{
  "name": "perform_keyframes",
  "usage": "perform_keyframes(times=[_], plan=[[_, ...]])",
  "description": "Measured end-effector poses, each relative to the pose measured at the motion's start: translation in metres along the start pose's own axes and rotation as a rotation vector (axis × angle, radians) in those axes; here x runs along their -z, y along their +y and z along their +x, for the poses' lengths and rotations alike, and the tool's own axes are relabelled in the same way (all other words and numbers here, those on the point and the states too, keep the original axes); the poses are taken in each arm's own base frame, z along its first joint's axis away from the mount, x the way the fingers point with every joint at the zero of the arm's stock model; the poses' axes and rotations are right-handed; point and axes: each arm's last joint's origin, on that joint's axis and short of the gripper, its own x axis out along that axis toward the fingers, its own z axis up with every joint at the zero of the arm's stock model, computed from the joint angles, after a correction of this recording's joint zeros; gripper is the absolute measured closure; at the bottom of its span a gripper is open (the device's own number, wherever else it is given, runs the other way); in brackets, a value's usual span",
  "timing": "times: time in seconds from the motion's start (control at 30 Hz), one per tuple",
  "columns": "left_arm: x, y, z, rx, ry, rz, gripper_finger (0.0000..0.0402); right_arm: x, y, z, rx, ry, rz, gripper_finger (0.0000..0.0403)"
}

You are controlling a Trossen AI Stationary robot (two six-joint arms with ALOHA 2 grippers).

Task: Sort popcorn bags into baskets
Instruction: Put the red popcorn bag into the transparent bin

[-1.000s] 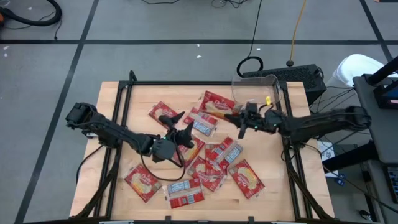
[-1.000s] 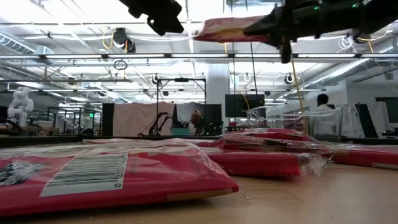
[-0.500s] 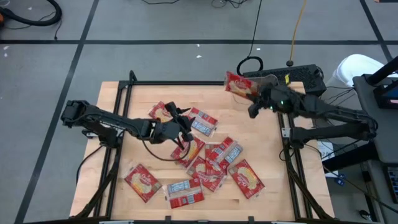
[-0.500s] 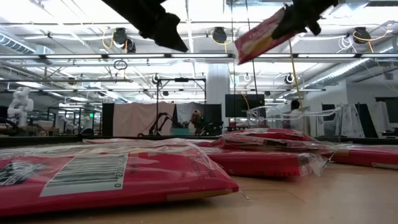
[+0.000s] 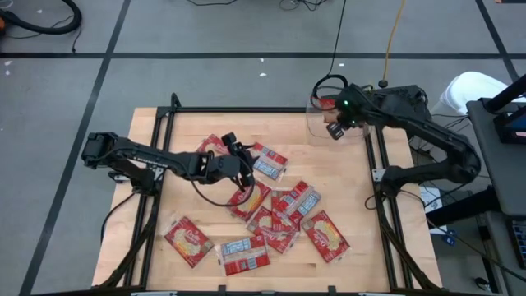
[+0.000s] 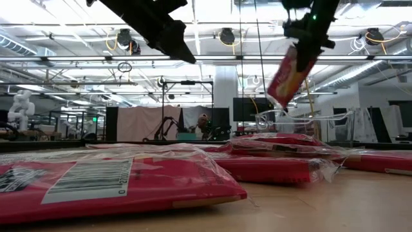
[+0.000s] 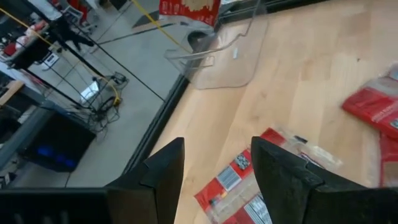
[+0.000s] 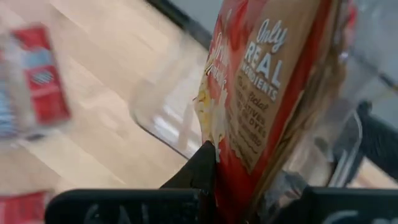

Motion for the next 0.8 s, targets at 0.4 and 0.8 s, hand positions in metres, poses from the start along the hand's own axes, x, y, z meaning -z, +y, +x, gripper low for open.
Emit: perform_keyframes(times=[0.4,0.8], plan=[[0.003,-0.004,-0.003,0.015,0.028,-0.015,0.0211,-0.002,-0.048,0.034,0.11,0.219,0.105,0.0378],[0.003,-0.005,-0.003,0.039,0.026,-0.015,0.021,-0.003,-0.071,0.069,0.103,0.402,0.162,0.0373]])
